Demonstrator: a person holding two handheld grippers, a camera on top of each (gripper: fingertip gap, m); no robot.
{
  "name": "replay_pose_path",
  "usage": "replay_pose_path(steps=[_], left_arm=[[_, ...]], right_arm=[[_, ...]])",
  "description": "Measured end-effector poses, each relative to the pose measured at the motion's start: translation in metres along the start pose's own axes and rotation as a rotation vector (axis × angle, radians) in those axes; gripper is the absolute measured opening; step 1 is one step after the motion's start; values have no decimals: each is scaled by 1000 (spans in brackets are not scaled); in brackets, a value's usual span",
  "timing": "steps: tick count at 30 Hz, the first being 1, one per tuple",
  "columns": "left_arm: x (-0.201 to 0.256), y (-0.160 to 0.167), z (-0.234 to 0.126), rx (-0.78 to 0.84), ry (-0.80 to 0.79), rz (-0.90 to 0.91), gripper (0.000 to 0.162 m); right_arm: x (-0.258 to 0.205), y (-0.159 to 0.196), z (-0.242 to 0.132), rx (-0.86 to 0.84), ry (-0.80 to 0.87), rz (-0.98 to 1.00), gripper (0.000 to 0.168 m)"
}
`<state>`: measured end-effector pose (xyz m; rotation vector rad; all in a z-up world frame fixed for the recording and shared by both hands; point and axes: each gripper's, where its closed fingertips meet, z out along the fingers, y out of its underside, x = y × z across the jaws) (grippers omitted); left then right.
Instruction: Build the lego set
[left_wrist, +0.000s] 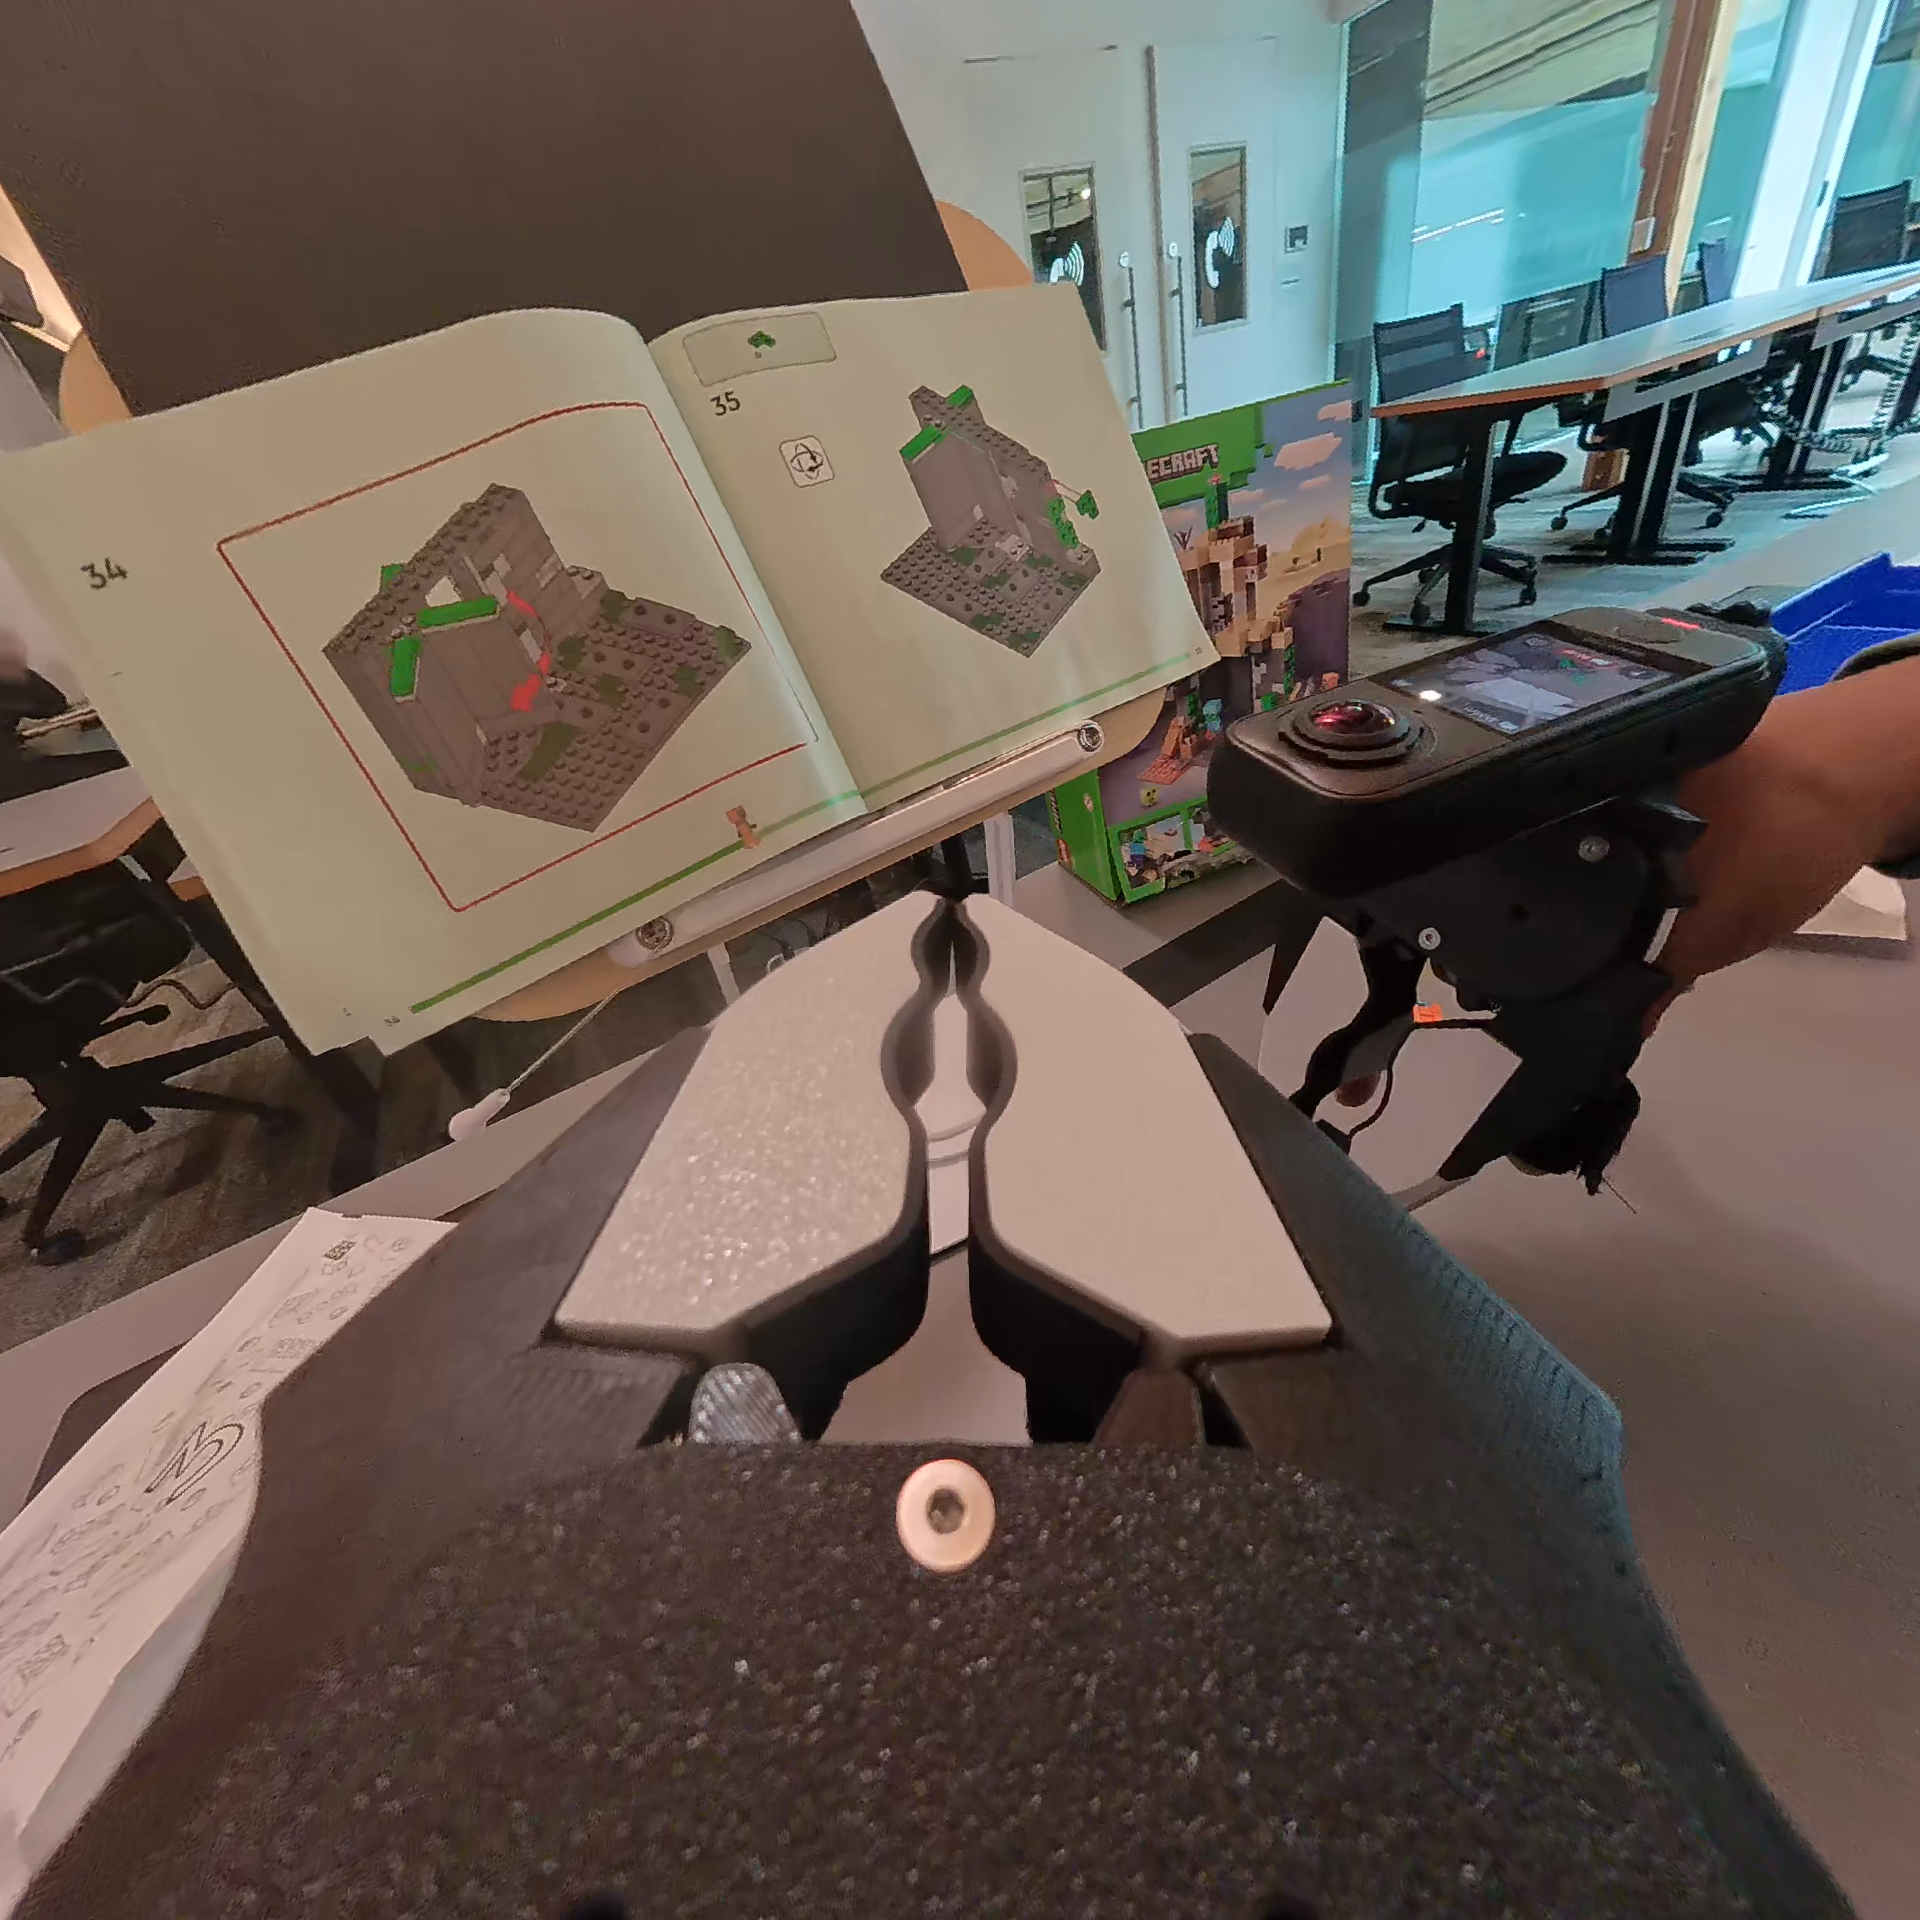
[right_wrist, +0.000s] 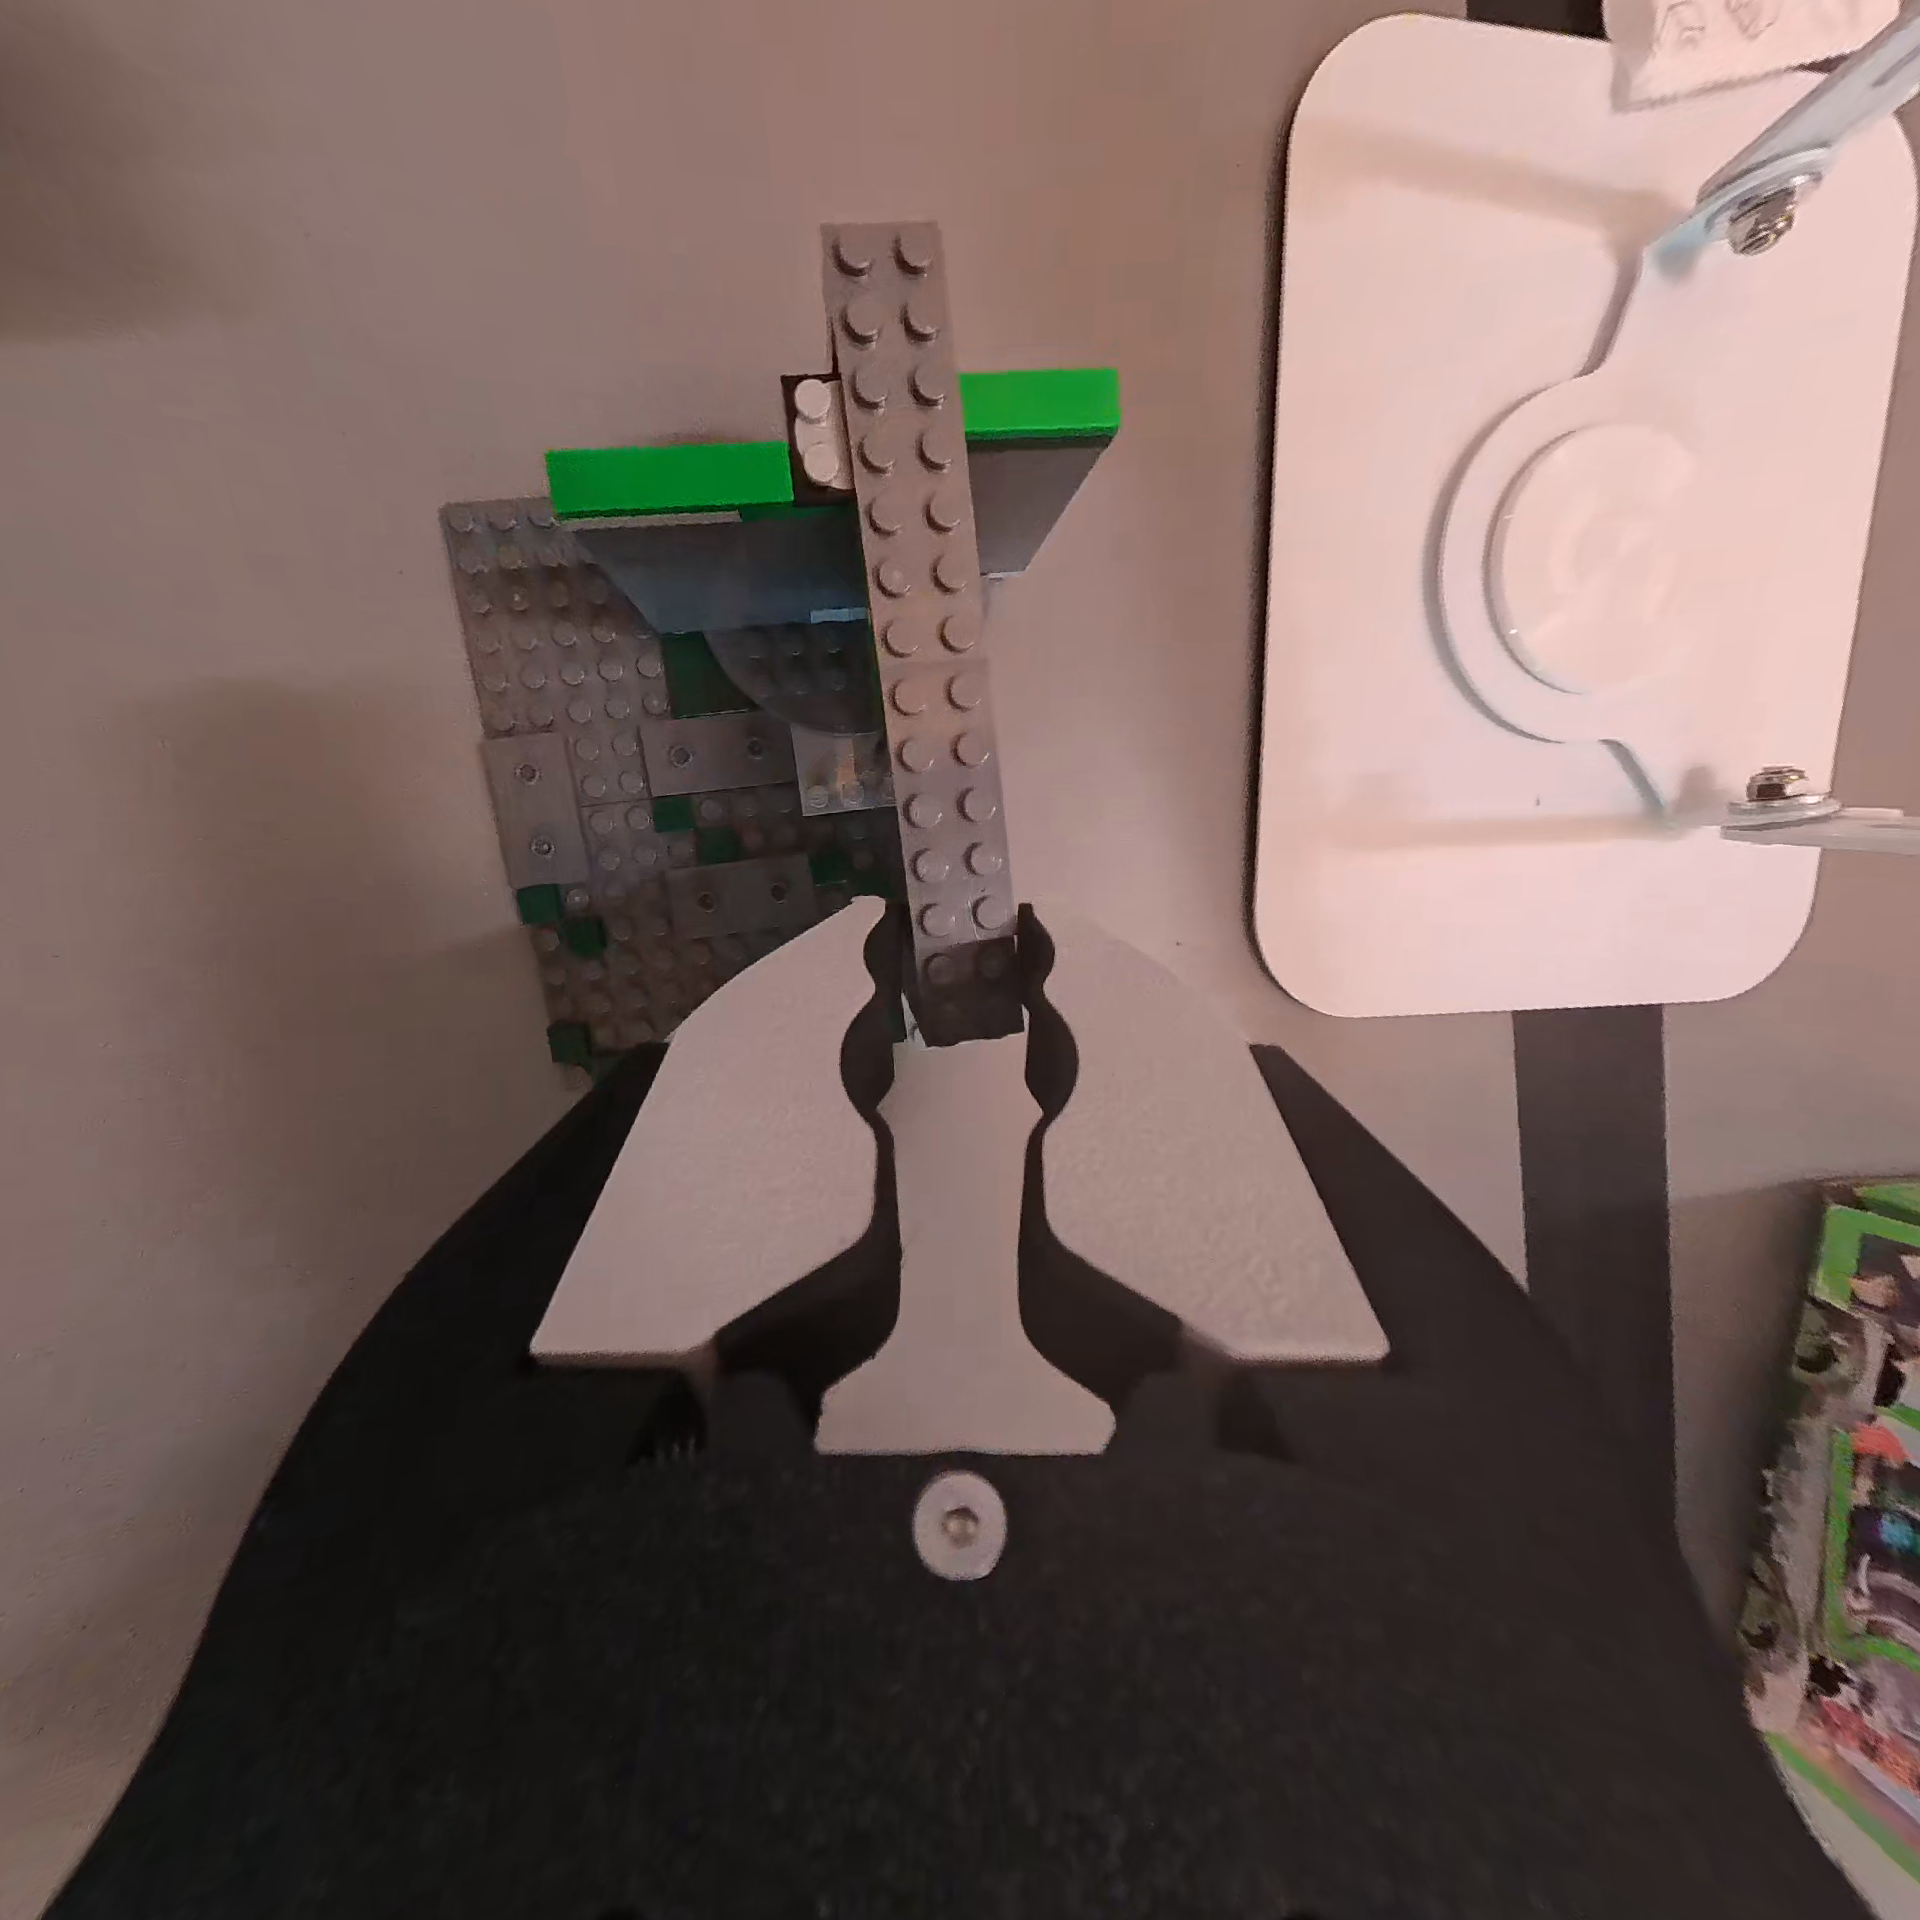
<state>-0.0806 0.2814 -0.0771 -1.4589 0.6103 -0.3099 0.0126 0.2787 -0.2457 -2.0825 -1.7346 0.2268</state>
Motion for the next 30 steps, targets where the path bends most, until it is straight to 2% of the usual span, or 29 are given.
replay_pose_path(steps=[13,18,24,27,30], left_arm=[[-1,1,0,-1,-1,-4,0],[-1,5,2,-13,2,-7,0],[0,10,6,-24,4,-5,0],[-1,14,12,-38,-1,-6,0],[-10,23,20,-65,-36,5,0]], right_arm=[[-1,-2,-2,62,-82,-59,19],[2,-27,-39,266,-92,32,32],[24,-34,-92,573,125,194,30],[39,-26,-103,673,268,268,25],[47,-29,-104,731,327,318,23]])
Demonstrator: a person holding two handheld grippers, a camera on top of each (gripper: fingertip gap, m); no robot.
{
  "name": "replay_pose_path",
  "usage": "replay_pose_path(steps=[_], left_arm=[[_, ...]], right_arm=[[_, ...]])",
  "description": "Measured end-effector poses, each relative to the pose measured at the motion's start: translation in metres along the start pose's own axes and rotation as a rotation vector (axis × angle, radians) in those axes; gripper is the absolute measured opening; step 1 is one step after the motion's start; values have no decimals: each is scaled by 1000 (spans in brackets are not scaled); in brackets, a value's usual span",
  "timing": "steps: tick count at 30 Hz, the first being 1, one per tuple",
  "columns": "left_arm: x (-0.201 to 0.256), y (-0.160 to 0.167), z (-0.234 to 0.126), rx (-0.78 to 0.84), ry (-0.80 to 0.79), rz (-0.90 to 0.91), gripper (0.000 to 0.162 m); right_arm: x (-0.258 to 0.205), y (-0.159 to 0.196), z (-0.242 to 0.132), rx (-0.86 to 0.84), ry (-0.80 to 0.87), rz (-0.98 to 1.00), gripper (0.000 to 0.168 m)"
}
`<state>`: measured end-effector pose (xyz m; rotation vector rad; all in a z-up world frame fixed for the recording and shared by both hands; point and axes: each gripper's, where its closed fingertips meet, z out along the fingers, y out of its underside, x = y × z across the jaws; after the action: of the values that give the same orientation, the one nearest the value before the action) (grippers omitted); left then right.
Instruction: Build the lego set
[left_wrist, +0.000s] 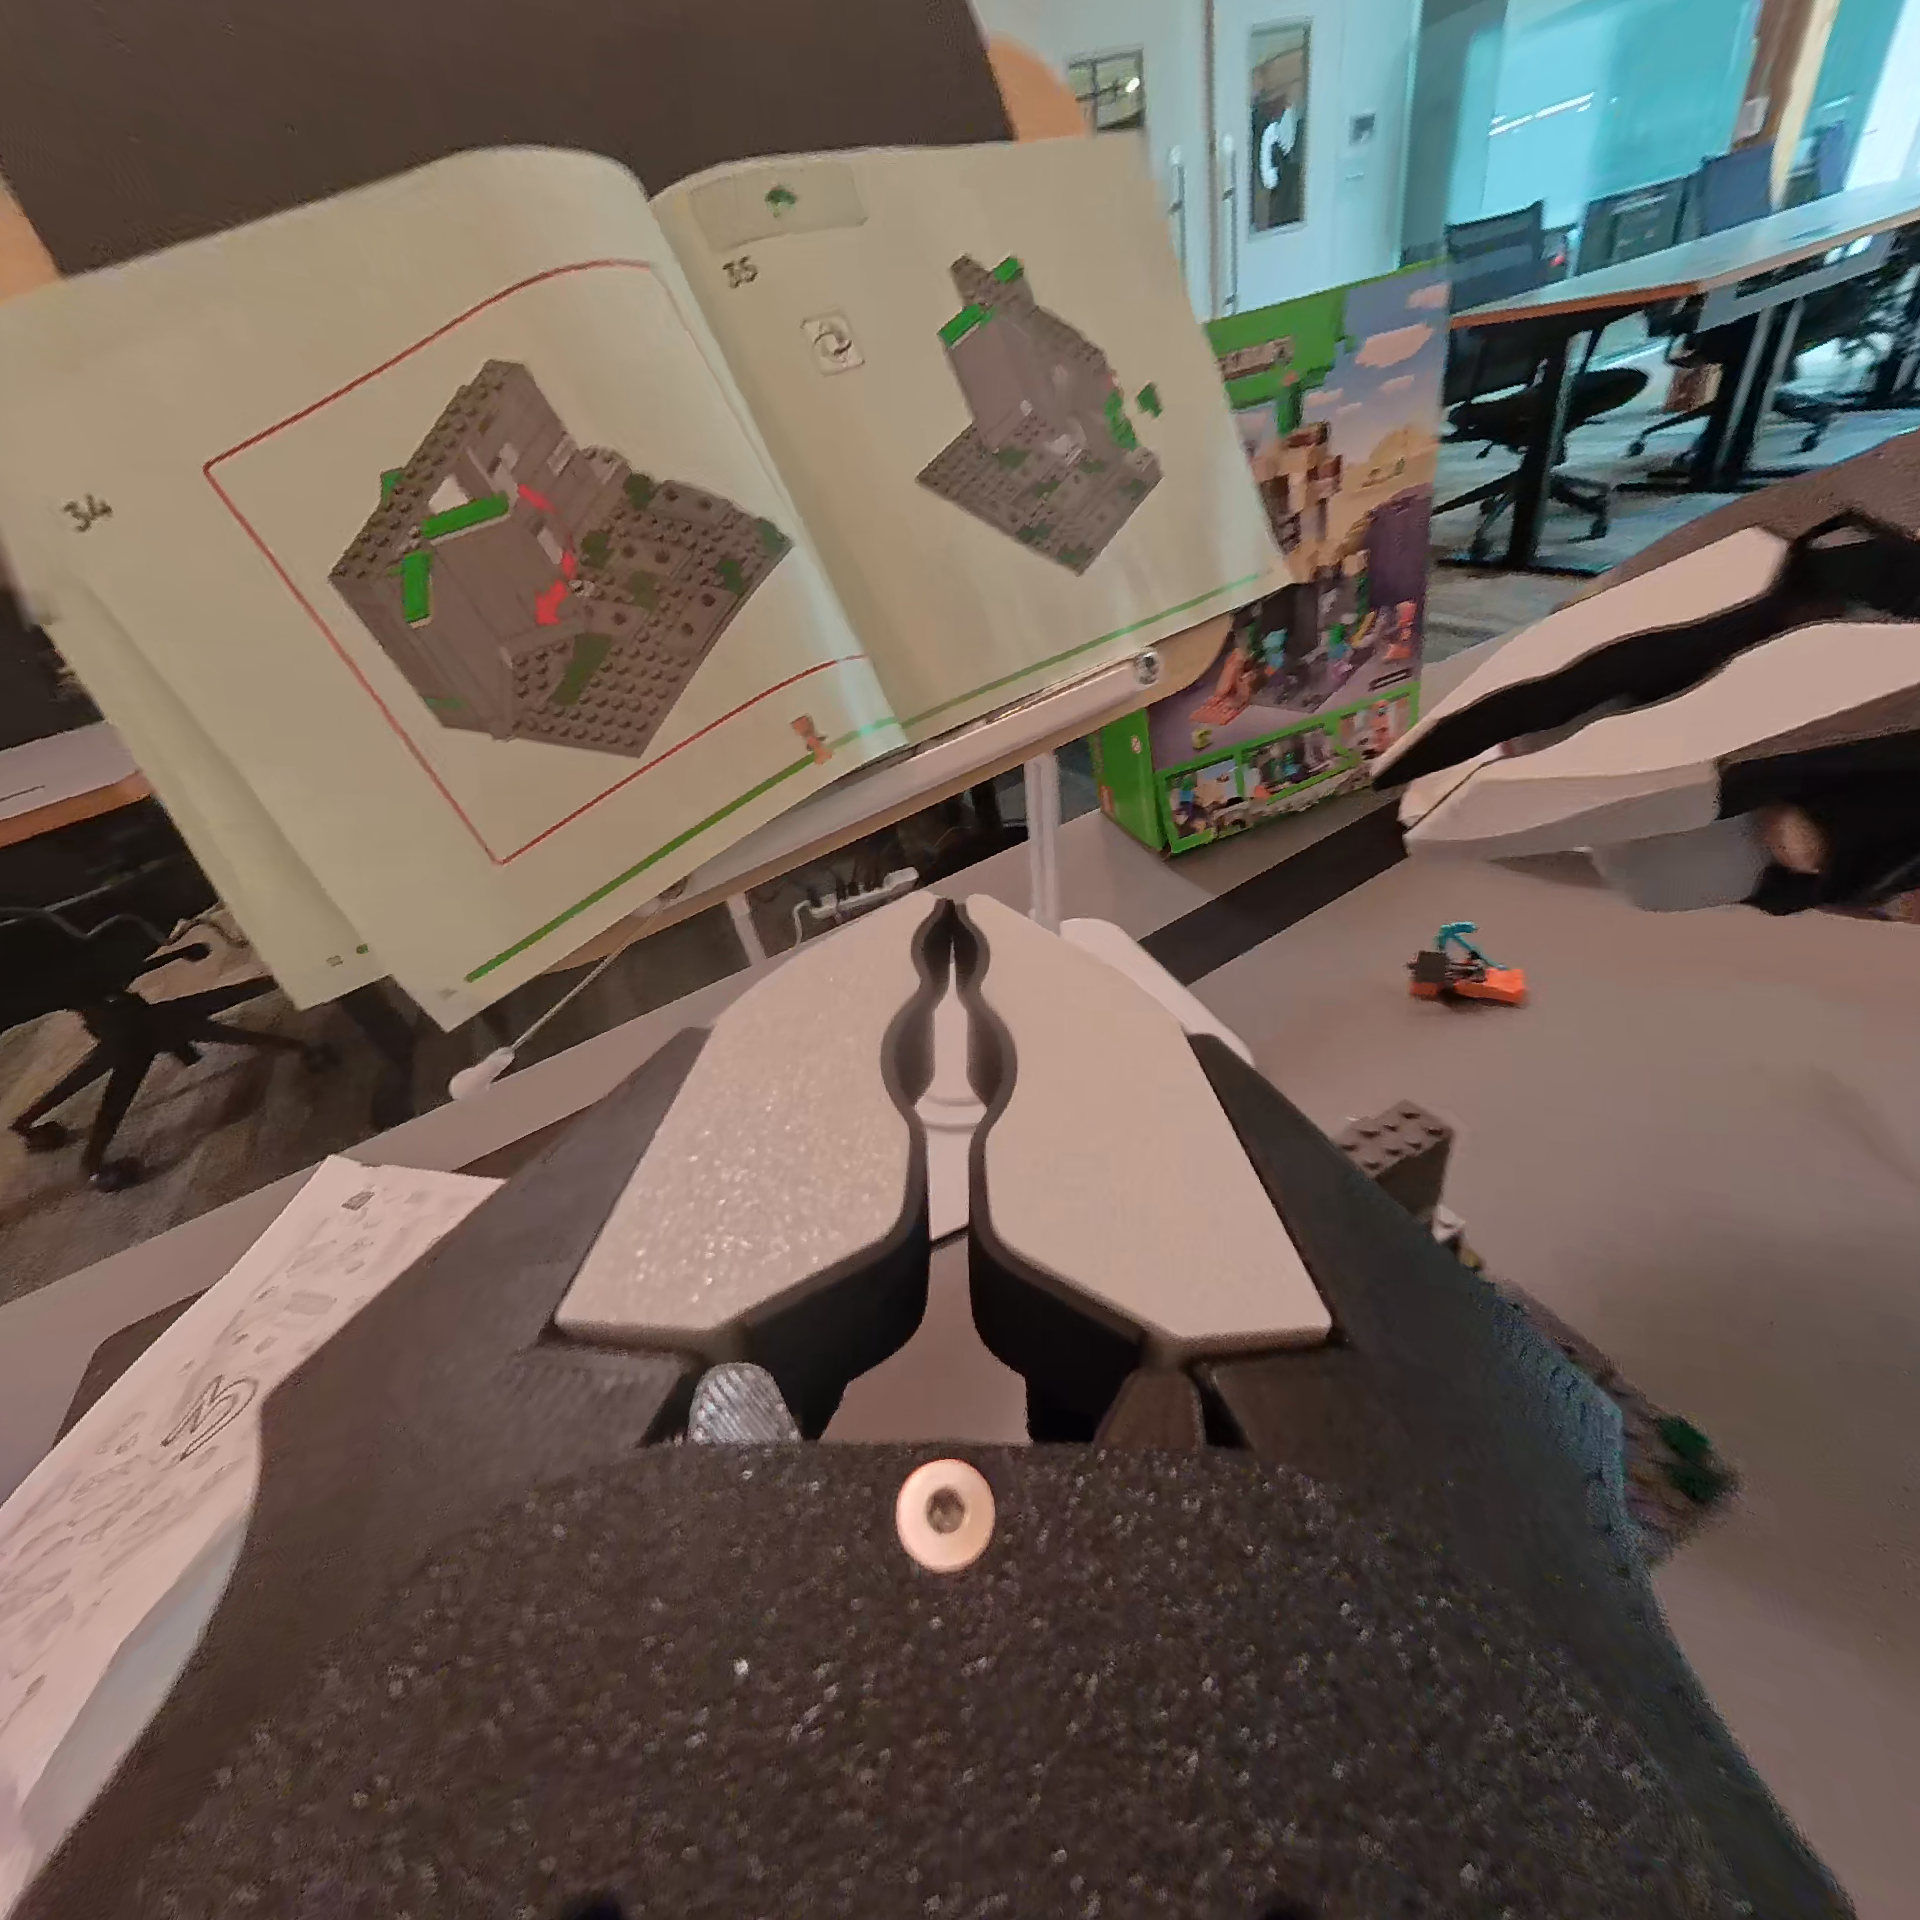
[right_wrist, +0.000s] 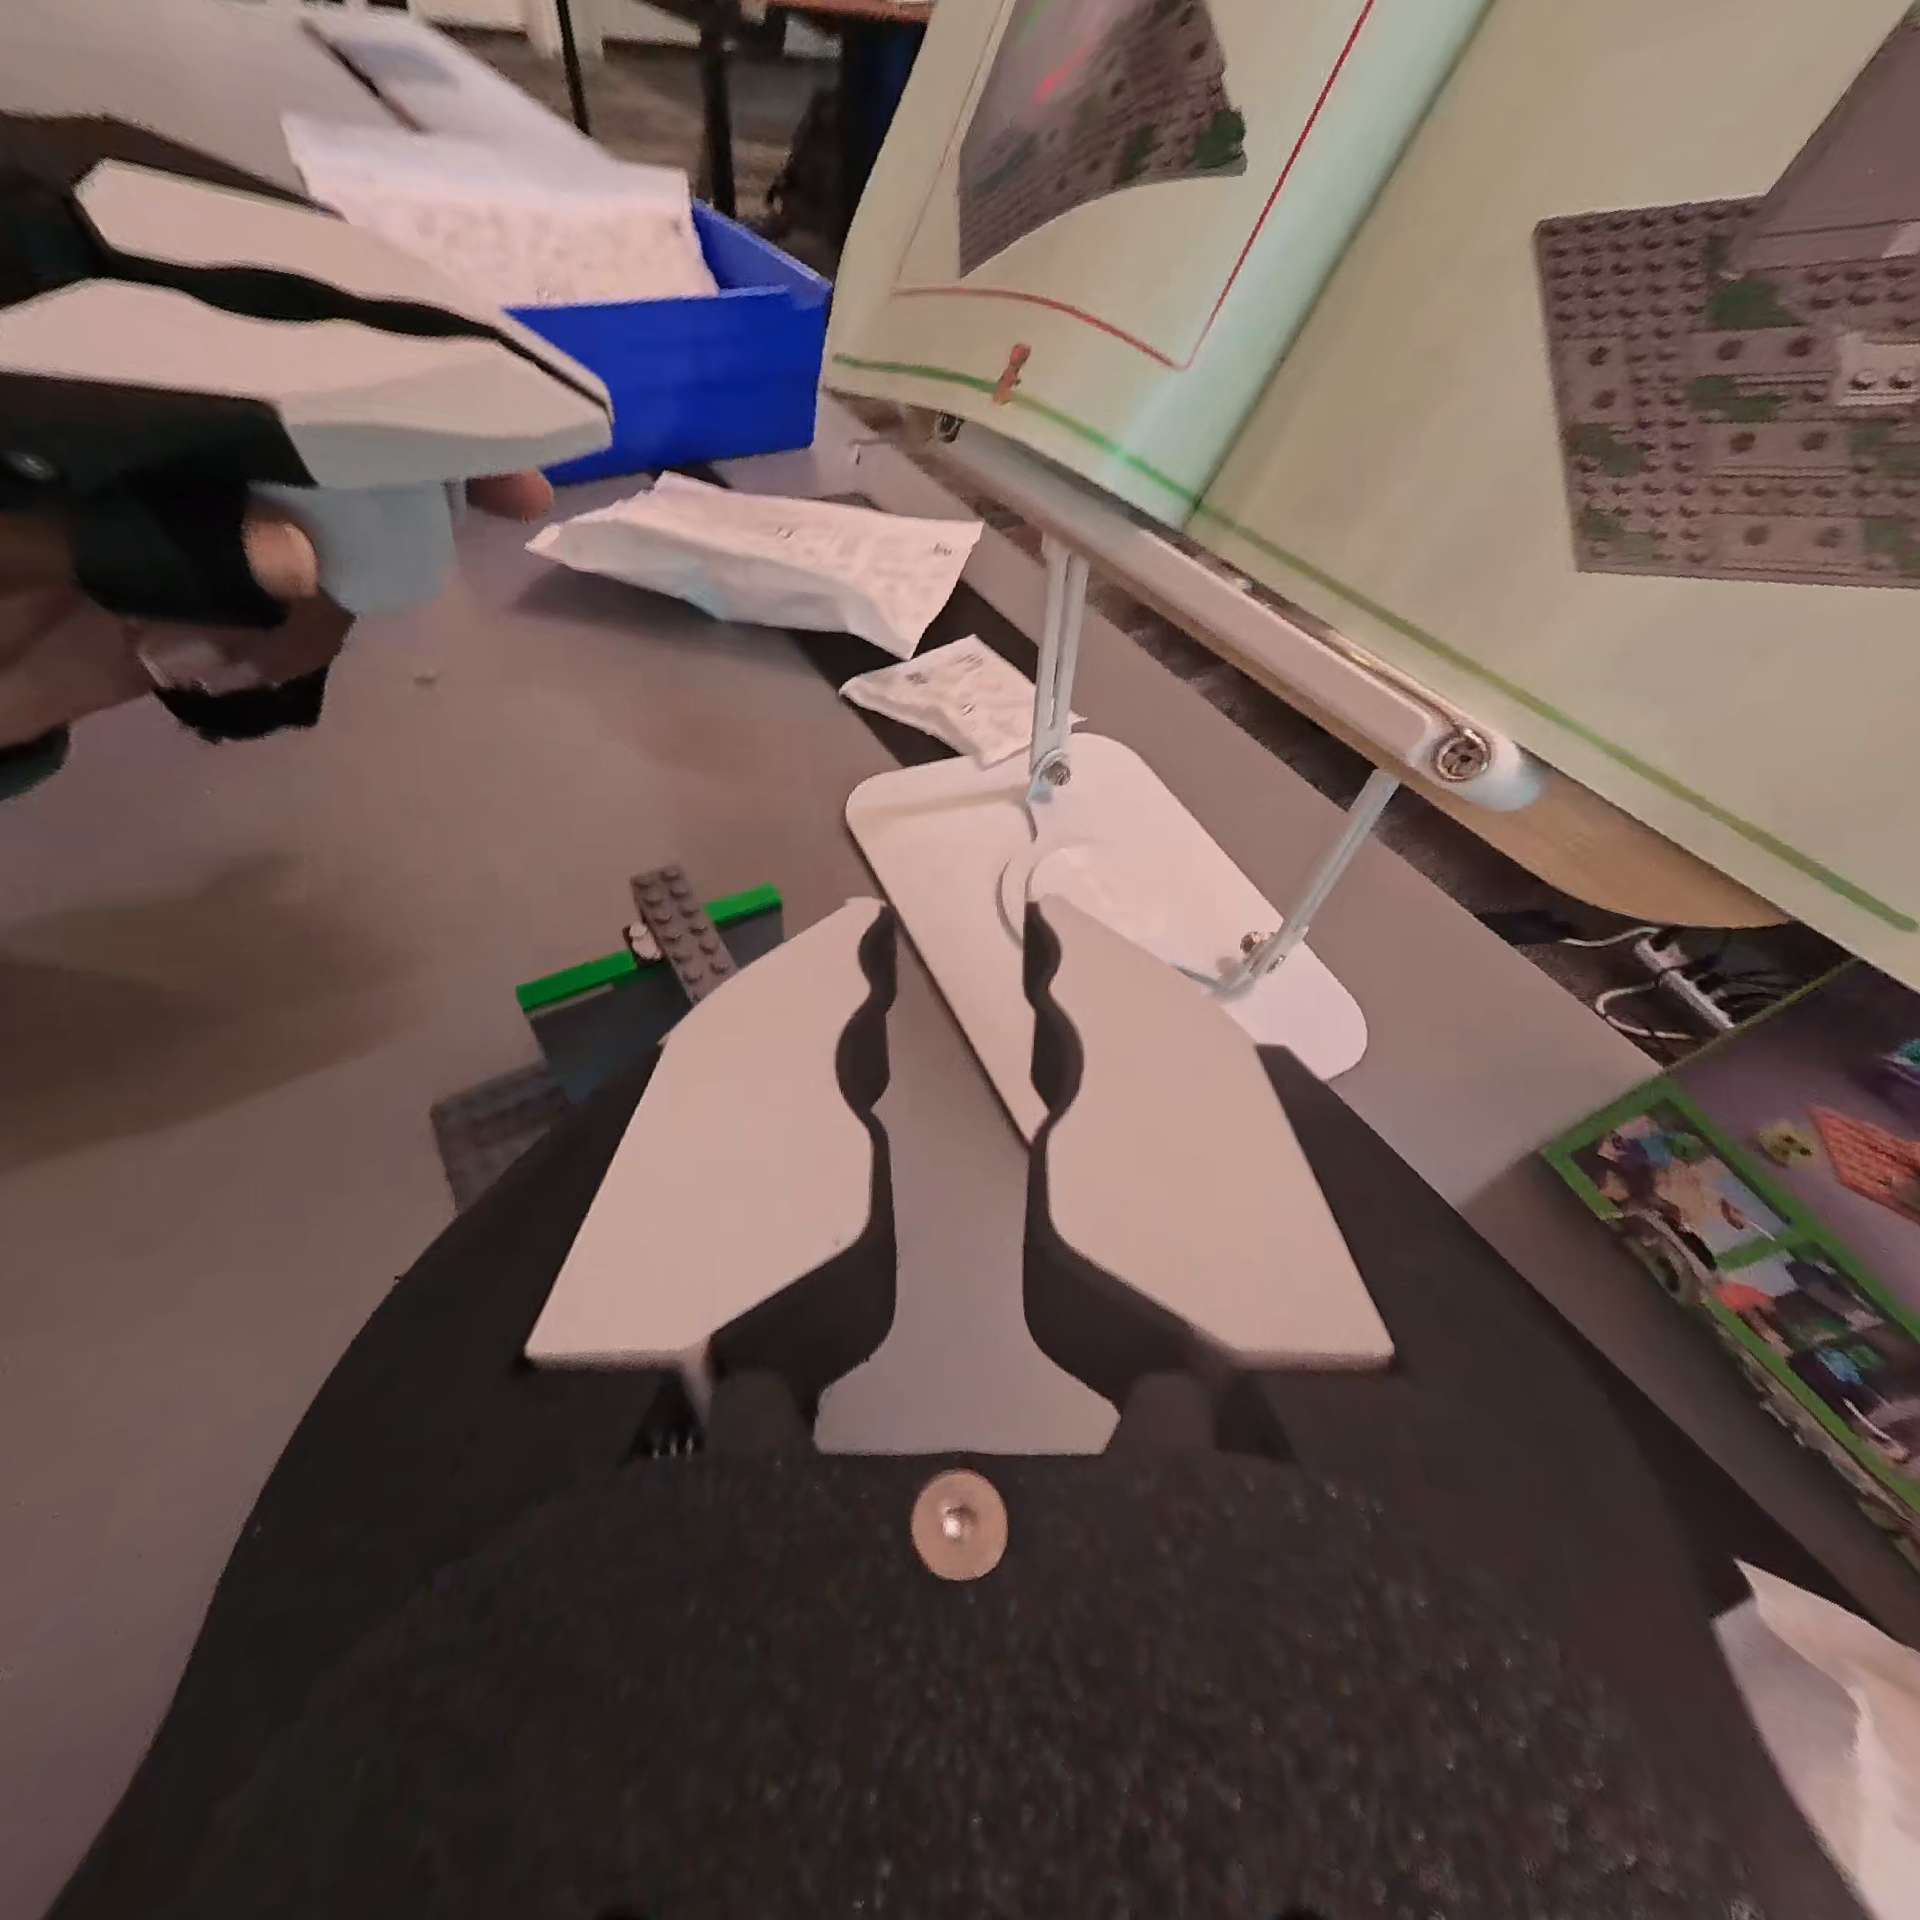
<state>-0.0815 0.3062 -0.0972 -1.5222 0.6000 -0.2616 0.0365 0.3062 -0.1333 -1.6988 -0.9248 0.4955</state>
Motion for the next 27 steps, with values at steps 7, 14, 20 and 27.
replay_pose_path(steps=[7,14,20,27], left_arm=[[-55,55,21,-128,-110,-122,0],[-71,88,42,-163,-83,-315,11],[-81,92,65,-66,31,-596,34],[-112,65,77,180,183,-1023,40]], right_arm=[[21,-53,42,30,191,-317,18],[51,-99,119,-189,227,-583,0],[57,-97,155,-320,296,-710,0],[57,-97,160,-316,311,-704,0]])
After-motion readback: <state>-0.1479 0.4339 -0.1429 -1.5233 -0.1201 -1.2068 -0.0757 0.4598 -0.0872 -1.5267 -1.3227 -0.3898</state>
